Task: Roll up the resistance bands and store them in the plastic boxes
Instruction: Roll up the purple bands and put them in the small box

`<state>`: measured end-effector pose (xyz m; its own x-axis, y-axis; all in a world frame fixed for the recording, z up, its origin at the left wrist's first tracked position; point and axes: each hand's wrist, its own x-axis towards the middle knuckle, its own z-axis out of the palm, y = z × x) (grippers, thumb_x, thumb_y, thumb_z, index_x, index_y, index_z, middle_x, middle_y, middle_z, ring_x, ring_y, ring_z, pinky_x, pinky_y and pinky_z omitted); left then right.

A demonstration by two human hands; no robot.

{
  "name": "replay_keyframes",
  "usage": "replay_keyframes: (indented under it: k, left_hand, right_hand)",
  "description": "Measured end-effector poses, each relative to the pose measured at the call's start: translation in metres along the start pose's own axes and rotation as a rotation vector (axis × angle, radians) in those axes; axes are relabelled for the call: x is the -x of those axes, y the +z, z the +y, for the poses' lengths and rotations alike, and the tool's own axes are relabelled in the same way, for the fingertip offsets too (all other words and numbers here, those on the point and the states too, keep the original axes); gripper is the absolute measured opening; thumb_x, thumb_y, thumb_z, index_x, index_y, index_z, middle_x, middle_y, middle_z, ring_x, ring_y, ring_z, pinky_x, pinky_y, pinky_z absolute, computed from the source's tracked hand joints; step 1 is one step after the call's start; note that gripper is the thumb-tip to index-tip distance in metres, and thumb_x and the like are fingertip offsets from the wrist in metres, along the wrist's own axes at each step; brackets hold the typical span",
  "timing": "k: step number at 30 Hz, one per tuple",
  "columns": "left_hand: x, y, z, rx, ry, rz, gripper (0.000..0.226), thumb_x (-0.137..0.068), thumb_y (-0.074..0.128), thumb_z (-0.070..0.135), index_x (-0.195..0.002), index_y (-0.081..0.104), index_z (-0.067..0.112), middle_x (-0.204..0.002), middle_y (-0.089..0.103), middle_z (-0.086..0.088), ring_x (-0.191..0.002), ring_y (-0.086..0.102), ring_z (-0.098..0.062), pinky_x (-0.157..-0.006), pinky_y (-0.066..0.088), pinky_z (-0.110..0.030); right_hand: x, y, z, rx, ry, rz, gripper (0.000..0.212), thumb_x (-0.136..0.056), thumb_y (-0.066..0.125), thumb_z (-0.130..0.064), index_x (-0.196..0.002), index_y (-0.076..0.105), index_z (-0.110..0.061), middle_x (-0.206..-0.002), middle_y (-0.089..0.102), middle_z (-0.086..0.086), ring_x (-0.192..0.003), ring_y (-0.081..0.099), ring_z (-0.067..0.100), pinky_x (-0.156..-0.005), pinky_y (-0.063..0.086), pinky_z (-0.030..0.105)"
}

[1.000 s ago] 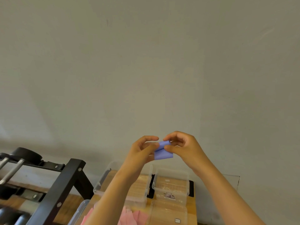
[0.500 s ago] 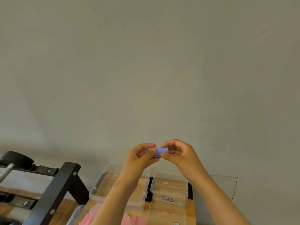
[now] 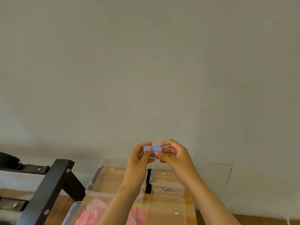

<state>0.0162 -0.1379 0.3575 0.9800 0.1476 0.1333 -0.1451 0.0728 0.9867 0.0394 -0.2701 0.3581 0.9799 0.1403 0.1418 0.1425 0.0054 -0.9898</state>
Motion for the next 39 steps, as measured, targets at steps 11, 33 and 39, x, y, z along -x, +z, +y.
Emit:
replay_keyframes:
  k: [11, 33, 39]
  left_hand:
    - [-0.025, 0.001, -0.029, -0.12, 0.055, 0.004, 0.015, -0.099, 0.047, 0.021, -0.112, 0.053, 0.025, -0.106, 0.065, -0.001, -0.089, 0.063, 0.001, -0.075, 0.046, -0.008]
    - [-0.129, 0.053, -0.132, 0.062, -0.336, 0.036, 0.022, -0.094, 0.057, 0.013, -0.113, 0.057, 0.001, -0.096, 0.072, -0.017, -0.089, 0.071, -0.022, -0.072, 0.055, -0.02]
    - [-0.152, 0.041, -0.187, 0.042, -0.47, 0.072, 0.021, -0.094, 0.059, 0.014, -0.109, 0.062, -0.001, -0.09, 0.073, -0.013, -0.083, 0.071, -0.021, -0.069, 0.056, -0.024]
  right_hand:
    - [-0.017, 0.017, 0.03, 0.008, -0.03, 0.245, 0.017, -0.077, 0.079, -0.017, -0.084, 0.064, -0.019, -0.08, 0.071, -0.009, -0.075, 0.067, 0.005, -0.067, 0.051, 0.016]
    - [-0.116, -0.049, 0.145, -0.134, 0.117, 0.234, 0.012, -0.084, 0.071, -0.01, -0.089, 0.067, -0.021, -0.083, 0.073, -0.005, -0.078, 0.068, 0.003, -0.066, 0.052, 0.015]
    - [-0.137, -0.043, 0.207, -0.15, 0.236, 0.207, 0.019, -0.084, 0.071, -0.01, -0.096, 0.067, -0.024, -0.089, 0.073, -0.006, -0.082, 0.069, 0.002, -0.068, 0.052, 0.016]
